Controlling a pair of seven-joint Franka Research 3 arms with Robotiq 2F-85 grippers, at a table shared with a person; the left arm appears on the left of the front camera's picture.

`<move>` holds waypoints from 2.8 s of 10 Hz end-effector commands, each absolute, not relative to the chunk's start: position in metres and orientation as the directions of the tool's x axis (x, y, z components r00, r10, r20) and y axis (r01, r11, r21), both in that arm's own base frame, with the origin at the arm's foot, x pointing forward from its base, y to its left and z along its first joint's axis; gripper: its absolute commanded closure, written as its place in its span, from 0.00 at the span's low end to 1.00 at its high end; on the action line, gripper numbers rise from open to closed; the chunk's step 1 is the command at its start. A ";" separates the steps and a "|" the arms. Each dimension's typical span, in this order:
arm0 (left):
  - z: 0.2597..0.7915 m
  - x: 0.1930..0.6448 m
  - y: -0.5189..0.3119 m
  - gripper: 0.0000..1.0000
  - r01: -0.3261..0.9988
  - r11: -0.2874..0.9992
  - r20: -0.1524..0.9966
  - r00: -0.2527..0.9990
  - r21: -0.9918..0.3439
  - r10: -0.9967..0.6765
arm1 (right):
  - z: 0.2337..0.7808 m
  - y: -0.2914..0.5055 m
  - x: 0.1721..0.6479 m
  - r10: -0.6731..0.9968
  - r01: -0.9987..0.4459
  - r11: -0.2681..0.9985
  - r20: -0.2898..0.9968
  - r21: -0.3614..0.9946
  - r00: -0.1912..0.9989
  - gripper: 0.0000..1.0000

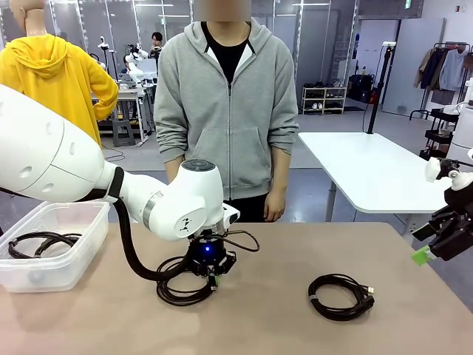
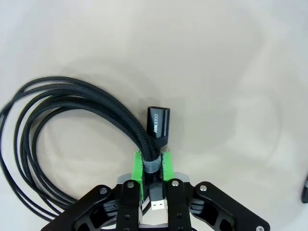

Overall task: Organize and store the cables.
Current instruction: Place the USB Extension Cable into the Organizing box.

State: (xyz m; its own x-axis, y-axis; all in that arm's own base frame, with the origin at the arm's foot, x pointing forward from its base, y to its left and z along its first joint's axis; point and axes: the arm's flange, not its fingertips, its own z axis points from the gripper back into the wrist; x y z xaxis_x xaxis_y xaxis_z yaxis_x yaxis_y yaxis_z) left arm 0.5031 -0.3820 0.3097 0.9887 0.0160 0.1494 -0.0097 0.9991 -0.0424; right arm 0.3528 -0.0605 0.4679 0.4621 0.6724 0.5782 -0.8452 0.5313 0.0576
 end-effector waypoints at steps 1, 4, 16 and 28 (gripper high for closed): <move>0.320 0.499 -0.387 1.00 -0.024 1.000 0.163 0.986 -0.010 0.026 | 0.469 -0.059 0.355 0.660 -0.833 0.550 0.578 0.062 0.479 0.00; 0.391 0.497 -0.377 0.92 0.043 0.999 0.188 0.981 -0.019 -0.039 | 0.469 -0.059 0.355 0.660 -0.833 0.550 0.578 0.062 0.479 0.00; 0.523 0.452 -0.119 0.92 0.402 0.876 0.158 0.879 0.267 -0.451 | 0.469 -0.059 0.355 0.660 -0.833 0.550 0.578 0.062 0.479 0.00; 0.435 0.556 -0.018 0.55 0.000 0.985 0.213 0.976 0.173 -0.038 | 0.469 -0.059 0.355 0.660 -0.833 0.550 0.578 0.062 0.479 0.00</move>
State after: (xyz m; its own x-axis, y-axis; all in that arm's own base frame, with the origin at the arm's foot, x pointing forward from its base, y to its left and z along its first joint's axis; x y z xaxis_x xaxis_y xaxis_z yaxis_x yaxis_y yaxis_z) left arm 0.5595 -0.0124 0.4286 0.9741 -0.0544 0.2196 0.0213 0.9884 0.1504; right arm 0.3528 -0.0607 0.4679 0.4632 0.6722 0.5776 -0.8444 0.5326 0.0573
